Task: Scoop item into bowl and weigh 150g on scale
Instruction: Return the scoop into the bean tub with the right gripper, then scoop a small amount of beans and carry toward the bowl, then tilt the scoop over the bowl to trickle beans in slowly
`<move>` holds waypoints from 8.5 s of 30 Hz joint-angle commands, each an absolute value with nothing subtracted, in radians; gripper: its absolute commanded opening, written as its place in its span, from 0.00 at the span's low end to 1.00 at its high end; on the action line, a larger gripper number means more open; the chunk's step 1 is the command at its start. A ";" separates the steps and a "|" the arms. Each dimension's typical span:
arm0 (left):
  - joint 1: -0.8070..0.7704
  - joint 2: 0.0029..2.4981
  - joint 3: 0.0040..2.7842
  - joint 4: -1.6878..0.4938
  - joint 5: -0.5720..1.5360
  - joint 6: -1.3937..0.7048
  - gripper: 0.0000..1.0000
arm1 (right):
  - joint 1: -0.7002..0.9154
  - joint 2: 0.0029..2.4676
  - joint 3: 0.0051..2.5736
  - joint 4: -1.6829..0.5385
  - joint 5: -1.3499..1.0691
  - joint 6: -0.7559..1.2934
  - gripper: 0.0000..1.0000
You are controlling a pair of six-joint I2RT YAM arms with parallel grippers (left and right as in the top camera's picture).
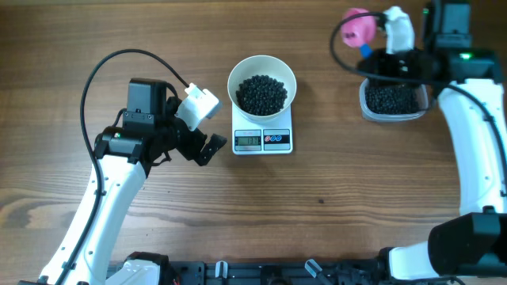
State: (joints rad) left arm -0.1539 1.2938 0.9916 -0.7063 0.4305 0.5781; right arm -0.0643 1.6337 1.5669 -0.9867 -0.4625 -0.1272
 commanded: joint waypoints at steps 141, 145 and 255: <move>-0.149 1.291 0.985 -0.704 0.429 0.568 1.00 | -0.154 1.734 1.324 -1.065 -1.063 -0.308 0.04; -0.149 1.291 0.985 -0.704 0.428 0.568 1.00 | -0.070 1.734 1.328 -0.990 -1.054 -0.227 0.04; -0.149 1.291 0.986 -0.704 0.429 0.568 1.00 | 0.439 1.734 1.509 -0.823 -0.145 -0.340 0.04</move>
State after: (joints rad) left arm -0.1539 1.2942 0.9916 -0.7063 0.4305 0.5781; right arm 0.4332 1.7672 1.4815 -0.8288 -0.1558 -0.3202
